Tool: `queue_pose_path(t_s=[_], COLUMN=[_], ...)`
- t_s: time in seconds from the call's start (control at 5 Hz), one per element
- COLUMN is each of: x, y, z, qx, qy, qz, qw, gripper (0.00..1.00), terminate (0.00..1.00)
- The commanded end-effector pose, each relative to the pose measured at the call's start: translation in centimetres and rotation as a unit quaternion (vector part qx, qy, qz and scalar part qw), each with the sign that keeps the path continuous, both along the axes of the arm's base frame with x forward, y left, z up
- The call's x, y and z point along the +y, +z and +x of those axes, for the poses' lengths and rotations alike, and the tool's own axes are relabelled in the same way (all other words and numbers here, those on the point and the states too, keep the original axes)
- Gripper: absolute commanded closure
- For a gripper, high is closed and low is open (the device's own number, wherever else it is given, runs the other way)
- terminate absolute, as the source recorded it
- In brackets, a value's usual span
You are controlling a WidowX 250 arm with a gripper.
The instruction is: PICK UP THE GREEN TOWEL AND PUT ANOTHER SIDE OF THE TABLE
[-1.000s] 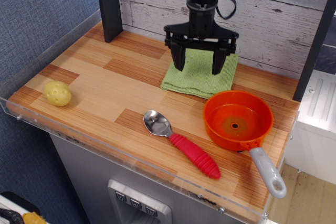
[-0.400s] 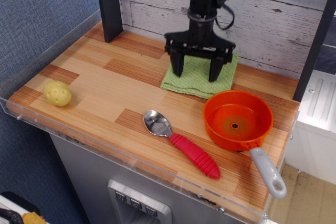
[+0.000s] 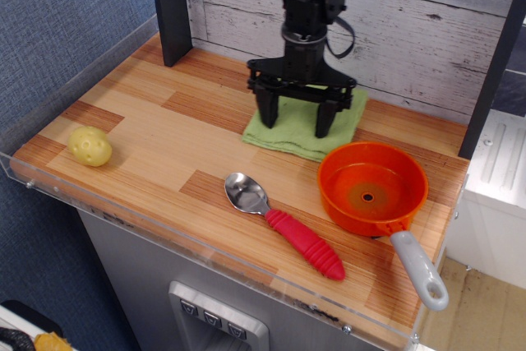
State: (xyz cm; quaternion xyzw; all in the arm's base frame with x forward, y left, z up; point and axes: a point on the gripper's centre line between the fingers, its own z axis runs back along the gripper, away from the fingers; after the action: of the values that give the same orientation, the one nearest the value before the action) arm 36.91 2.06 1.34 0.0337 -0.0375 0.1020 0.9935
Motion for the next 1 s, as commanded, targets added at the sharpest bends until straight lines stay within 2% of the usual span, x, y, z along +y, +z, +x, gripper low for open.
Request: queue_pose_path(t_s=[0.0,0.2,0.4,0.8], x=[3.8,5.5,7.2,11.6], y=[2.4,2.3,1.8,1.8], z=[-1.3,-1.9,-2.3,-3.4], qx=[-0.032,-0.038,-0.023,-0.017], qy=[-0.018,-0.024,-0.039,-0.033], qz=[0.017,0.017,0.039,0.046], qw=[0.9992,0.9989,0.9982,0.9982], gripper=[0.0,0.0,0.0,0.0], terminate=[0.0,0.0,0.0,0.0])
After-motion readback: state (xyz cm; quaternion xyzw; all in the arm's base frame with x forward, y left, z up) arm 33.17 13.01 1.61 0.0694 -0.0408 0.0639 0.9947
